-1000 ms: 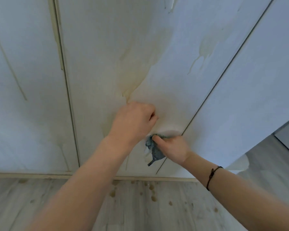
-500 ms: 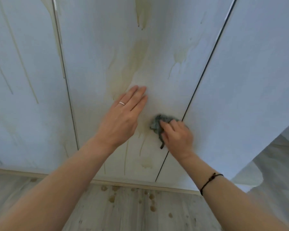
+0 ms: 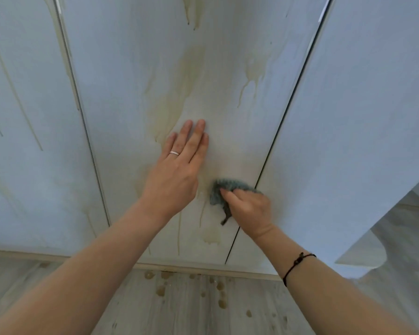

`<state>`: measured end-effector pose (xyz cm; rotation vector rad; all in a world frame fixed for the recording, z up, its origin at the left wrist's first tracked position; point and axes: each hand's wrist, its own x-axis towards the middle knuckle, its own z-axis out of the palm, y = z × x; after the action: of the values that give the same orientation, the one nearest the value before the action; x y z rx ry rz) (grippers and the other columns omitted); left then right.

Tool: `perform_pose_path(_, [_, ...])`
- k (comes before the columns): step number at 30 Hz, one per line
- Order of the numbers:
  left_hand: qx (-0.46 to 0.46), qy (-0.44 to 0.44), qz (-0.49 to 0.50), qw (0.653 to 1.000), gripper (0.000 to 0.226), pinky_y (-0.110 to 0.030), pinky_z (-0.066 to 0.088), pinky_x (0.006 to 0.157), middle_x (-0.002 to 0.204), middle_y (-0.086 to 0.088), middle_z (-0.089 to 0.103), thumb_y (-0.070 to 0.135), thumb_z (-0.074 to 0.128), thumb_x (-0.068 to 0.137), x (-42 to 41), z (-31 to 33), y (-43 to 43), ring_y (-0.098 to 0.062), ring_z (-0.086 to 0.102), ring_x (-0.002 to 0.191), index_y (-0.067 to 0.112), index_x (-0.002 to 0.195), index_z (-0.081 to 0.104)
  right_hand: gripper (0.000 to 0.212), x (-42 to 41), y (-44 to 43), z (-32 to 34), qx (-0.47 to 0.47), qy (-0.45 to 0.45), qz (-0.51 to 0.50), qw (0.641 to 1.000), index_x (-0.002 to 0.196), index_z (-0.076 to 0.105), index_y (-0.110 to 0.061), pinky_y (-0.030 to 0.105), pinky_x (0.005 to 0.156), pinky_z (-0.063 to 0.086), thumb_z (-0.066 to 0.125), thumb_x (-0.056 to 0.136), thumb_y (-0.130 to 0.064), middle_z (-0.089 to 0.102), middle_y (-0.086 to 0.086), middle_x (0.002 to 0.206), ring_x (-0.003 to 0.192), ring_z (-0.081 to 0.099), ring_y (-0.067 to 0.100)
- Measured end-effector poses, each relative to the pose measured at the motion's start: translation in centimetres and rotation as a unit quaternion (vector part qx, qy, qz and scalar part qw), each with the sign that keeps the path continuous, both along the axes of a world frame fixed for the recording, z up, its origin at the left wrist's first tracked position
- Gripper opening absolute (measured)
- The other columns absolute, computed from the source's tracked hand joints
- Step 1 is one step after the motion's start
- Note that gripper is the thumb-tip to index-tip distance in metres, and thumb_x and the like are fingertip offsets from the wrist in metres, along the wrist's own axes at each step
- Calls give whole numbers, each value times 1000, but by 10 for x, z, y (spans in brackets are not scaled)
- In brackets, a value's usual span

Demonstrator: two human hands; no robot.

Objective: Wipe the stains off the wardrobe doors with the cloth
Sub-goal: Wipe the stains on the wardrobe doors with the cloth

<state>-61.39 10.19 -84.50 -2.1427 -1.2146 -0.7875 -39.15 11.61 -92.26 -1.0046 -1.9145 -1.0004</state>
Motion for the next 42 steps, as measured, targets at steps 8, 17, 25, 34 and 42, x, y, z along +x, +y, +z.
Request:
perform_pose_path(8, [17, -15, 1, 1000, 79, -54, 14, 122, 165, -19, 4, -4, 45, 79, 4, -3, 6, -37, 2, 153, -3, 155, 23, 23, -1, 14, 92, 71, 172, -8, 983, 92, 75, -17, 28, 44, 38, 56, 96, -5, 63, 0, 68, 54, 55, 21])
perform_pose_path(17, [-11, -13, -4, 1000, 81, -54, 13, 123, 166, -17, 1, -1, 45, 79, 6, -4, -1, -35, -1, 153, -2, 156, 20, 20, 33, -6, -44, -113, -139, 10, 984, 73, 66, -22, 25, 38, 38, 85, 73, -17, 55, -3, 59, 45, 52, 17])
perform_pose_path(25, [30, -52, -22, 998, 78, -53, 17, 122, 165, -18, 12, -9, 48, 77, 7, -6, 7, -35, 8, 153, -4, 152, 30, 20, -2, 11, 77, 63, 232, 10, 971, 98, 74, -14, 28, 54, 42, 62, 82, -9, 67, -1, 73, 61, 56, 16])
perform_pose_path(34, [75, -65, -73, 992, 52, -53, 33, 115, 150, -23, 44, -11, 33, 89, -25, -7, 4, -39, 40, 141, -8, 137, 53, 13, -18, 3, 56, 16, 111, 3, 994, 91, 77, -19, 25, 42, 39, 64, 90, -14, 66, -5, 66, 52, 57, 15])
perform_pose_path(42, [70, -77, 37, 994, 68, -49, 39, 109, 140, -23, 50, -7, 50, 74, -77, -17, -7, -39, 50, 127, -4, 142, 48, 7, -46, 4, -32, -65, -35, 33, 997, 86, 73, -24, 28, 41, 41, 74, 85, -16, 63, -4, 63, 50, 60, 19])
